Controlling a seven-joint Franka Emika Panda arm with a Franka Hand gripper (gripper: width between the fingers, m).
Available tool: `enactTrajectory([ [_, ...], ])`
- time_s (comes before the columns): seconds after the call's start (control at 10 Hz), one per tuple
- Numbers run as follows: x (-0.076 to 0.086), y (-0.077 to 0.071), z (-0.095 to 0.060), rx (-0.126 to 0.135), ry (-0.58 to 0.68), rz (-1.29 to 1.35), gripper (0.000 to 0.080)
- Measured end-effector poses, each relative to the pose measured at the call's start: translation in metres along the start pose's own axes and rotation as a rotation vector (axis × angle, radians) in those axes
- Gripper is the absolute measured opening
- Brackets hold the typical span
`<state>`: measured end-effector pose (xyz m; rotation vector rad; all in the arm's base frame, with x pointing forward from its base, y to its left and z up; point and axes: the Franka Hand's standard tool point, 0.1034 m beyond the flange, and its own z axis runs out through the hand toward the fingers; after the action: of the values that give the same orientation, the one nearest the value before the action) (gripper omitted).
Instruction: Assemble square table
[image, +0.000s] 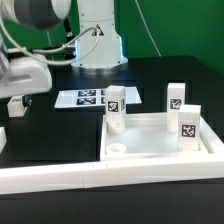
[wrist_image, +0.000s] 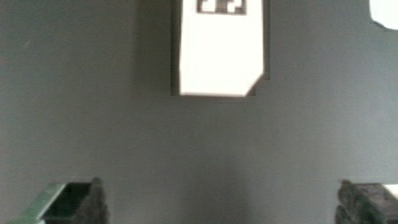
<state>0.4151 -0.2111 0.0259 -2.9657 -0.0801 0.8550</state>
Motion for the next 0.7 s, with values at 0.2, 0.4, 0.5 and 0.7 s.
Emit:
enactTrajectory([
  [0.2,-0.005,-0.004,0.000,0.020,-0.134,0.004,0.0648],
  [0.4,-0.003,-0.005,0.008,0.021,-0.208,0.001,0.0648],
  [0.5,-0.010,-0.008,0.022,0.015,-0.202,-0.002,0.0648],
  [0.7,-0.032,-0.003,0.044,0.034,-0.245,0.023,0.0648],
])
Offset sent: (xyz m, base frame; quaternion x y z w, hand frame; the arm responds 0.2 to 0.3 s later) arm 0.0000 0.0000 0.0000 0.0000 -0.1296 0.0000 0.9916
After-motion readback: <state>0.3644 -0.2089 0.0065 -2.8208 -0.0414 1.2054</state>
